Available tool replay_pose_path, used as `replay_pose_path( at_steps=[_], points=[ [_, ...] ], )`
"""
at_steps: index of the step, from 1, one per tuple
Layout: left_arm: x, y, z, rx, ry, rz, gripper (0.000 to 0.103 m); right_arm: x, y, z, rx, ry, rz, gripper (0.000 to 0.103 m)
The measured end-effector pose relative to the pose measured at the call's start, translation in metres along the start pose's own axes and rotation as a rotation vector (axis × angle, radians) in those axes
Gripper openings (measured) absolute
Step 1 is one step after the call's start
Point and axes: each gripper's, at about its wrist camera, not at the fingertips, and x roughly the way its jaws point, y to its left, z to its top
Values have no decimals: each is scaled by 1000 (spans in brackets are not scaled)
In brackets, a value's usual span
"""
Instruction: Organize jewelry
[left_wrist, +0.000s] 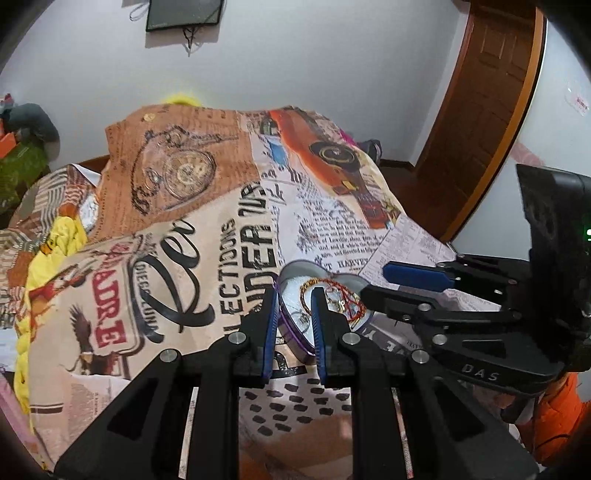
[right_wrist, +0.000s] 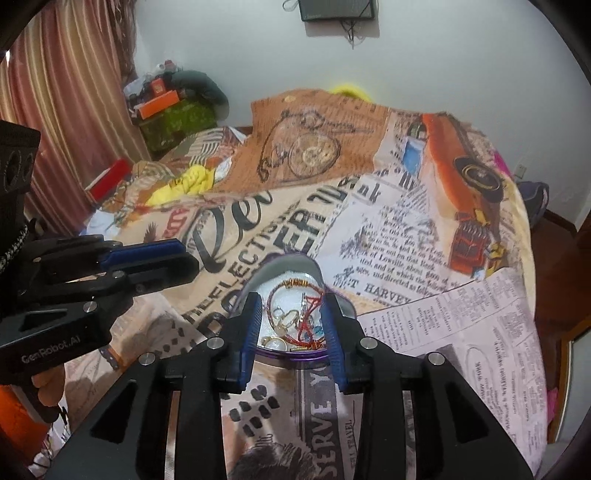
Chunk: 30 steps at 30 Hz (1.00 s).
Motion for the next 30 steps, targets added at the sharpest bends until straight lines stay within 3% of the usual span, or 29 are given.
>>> replay_pose_path(
  at_steps=[9,14,16,19,21,23,27,30],
  points=[
    [-71,-17,14,11,-147,23,19,-81,18,15,6,-195,-49,30],
    [-129,-32,17,13,-291,37,24,-156,39,14,-2,-398,-102,30],
    [-152,-40,15,26,-352,56,29,-183,52,10,-16,-483,-134,30],
    [-183,-51,8,35,-446,97,47,-215,70,2,-30,-581,-176,31],
    [-200,-56,1,32,-495,111,53,-234,82,-6,-35,-643,-208,40],
    [-214,-60,-5,31,-530,130,60,-248,92,-14,-33,-700,-247,61],
    [-237,-65,-18,24,-600,160,91,-260,107,-26,-26,-763,-310,80],
    [-246,-69,-26,22,-633,177,97,-261,113,-30,-5,-787,-342,93]
  ],
)
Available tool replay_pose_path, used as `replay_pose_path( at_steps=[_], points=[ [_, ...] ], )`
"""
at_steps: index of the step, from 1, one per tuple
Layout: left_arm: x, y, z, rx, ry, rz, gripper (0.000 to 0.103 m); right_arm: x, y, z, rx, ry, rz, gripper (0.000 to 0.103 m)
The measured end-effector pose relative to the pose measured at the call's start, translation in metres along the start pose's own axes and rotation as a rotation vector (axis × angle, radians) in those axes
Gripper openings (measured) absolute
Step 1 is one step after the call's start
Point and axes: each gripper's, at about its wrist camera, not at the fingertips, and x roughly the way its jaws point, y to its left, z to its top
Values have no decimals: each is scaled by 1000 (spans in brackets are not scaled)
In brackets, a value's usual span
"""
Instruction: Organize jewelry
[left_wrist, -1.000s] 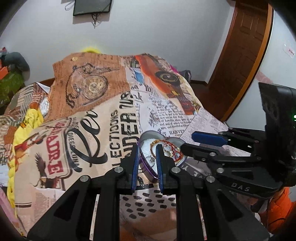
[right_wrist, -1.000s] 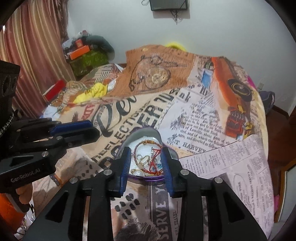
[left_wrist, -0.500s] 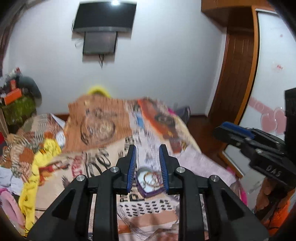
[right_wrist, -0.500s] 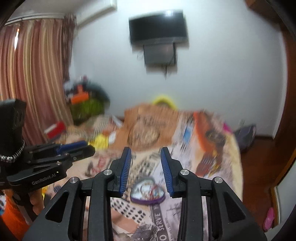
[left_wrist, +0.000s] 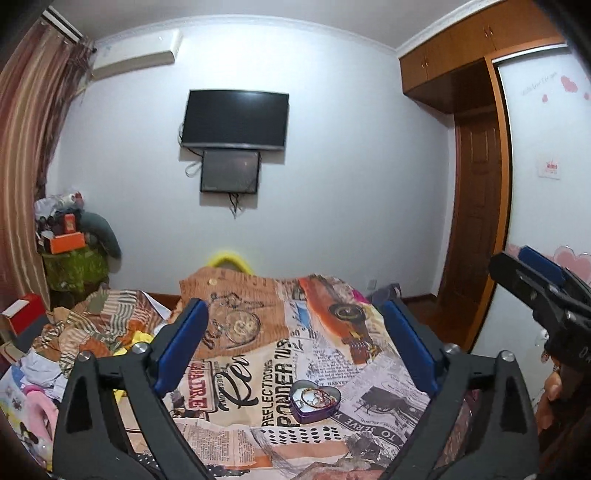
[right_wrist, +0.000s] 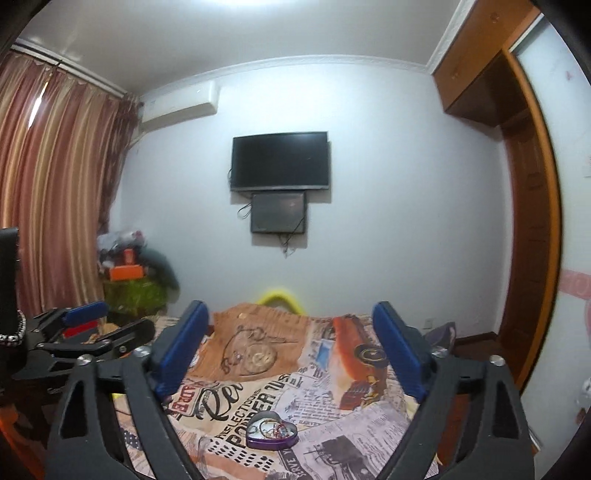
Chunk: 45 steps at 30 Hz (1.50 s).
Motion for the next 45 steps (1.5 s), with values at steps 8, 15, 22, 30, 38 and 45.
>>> replay_pose_path(
  at_steps=[8,15,22,30,38,45],
  points=[
    [-13,-4,-2,10,-11,4,98,-1,0,-5,-1,1,-31,103],
    [-15,-5,-4,12,-8,3,98,-7,-4,-12,6,18,-28,103],
    [-9,-5,-8,13,10,4,98,-7,-9,-16,20,45,-21,103],
    [-2,-8,-12,11,31,2,98,-4,-12,-16,33,67,-20,103],
    [5,-9,-13,6,46,-1,98,-4,-12,-16,38,86,-21,103],
    [7,-10,-13,14,47,-16,98,-3,-13,-16,44,95,-20,103]
  ],
)
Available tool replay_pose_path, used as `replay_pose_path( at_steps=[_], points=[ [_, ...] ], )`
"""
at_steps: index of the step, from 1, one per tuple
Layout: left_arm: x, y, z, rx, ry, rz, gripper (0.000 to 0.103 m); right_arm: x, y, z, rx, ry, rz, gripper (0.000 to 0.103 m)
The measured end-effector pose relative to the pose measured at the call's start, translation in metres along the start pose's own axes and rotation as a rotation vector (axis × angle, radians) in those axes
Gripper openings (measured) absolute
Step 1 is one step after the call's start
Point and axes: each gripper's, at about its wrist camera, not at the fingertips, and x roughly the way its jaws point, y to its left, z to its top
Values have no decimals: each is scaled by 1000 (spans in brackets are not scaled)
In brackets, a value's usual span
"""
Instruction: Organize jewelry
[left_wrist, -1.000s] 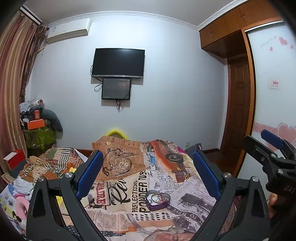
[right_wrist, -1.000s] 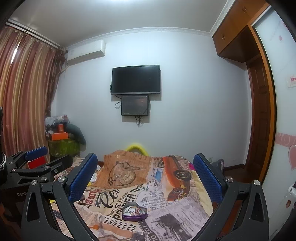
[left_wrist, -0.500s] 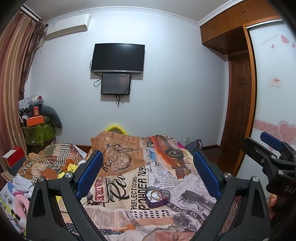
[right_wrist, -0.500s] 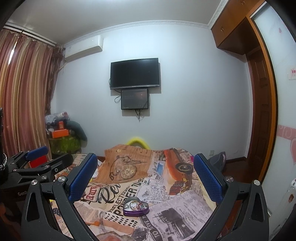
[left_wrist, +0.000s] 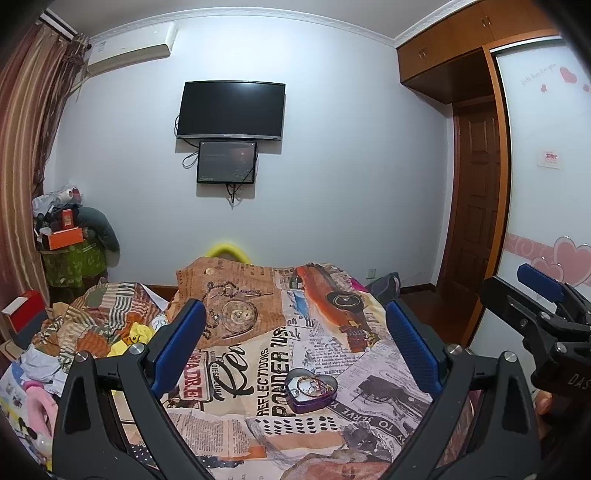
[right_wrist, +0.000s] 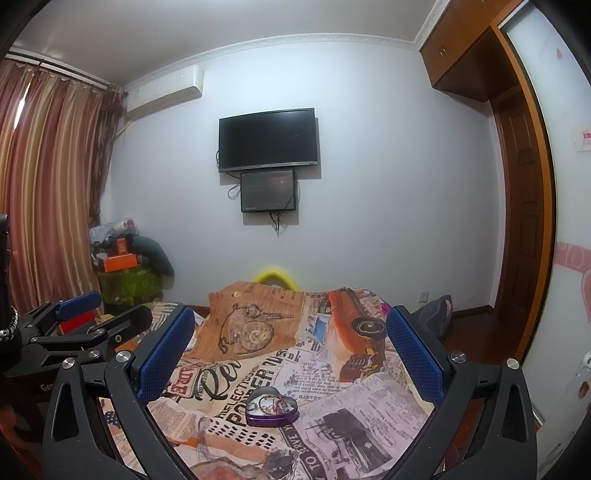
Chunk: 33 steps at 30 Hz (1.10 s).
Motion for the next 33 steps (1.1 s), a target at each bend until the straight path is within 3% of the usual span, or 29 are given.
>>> replay_pose_path(
  at_steps=[33],
  points=[
    [6,-2,0,4,23,-22,98,5,-3,2,-4,11,-7,103]
  ],
)
